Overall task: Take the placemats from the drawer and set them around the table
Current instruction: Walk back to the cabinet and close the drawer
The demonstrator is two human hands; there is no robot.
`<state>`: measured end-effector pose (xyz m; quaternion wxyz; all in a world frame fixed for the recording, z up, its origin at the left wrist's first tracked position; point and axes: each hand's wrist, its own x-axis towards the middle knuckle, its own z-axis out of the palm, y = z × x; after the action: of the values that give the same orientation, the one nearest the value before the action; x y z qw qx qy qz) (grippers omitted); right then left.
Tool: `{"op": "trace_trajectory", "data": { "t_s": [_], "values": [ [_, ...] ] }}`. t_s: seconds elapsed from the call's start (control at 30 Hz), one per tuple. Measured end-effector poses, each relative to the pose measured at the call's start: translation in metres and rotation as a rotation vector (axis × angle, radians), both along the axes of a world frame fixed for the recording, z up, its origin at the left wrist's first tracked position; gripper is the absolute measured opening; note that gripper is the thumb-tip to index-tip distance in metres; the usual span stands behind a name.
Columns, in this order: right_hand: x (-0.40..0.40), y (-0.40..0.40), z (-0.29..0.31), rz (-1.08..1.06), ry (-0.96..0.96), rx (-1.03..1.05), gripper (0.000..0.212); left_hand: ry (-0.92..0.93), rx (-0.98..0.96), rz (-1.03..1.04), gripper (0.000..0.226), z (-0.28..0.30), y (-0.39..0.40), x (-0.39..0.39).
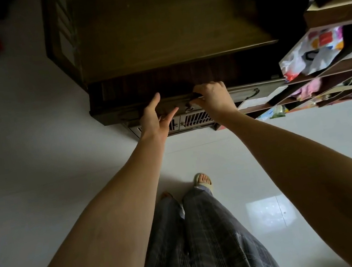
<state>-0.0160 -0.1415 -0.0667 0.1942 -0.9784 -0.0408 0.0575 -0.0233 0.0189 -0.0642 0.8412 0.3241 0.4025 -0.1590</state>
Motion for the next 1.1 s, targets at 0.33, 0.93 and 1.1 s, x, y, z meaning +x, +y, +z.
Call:
{"op": "trace_trajectory", "data": {
  "t_s": [0.33, 0.93, 1.1],
  "values": [
    [-0.033, 0.028, -0.004, -1.392, 0.125, 1.245, 0.072, 0.011, -0.014, 0.049, 0.056, -0.004, -0.006, 0.008],
    [0.009, -0.007, -0.033, -1.016, 0.389, 1.785, 0.076, 0.057, 0.024, 0.122, 0.066, -0.001, -0.019, 0.030],
    [0.034, -0.010, -0.031, -1.030, 0.393, 1.786, 0.074, -0.017, 0.072, 0.094, 0.078, -0.005, -0.023, 0.046]
  ]
}}
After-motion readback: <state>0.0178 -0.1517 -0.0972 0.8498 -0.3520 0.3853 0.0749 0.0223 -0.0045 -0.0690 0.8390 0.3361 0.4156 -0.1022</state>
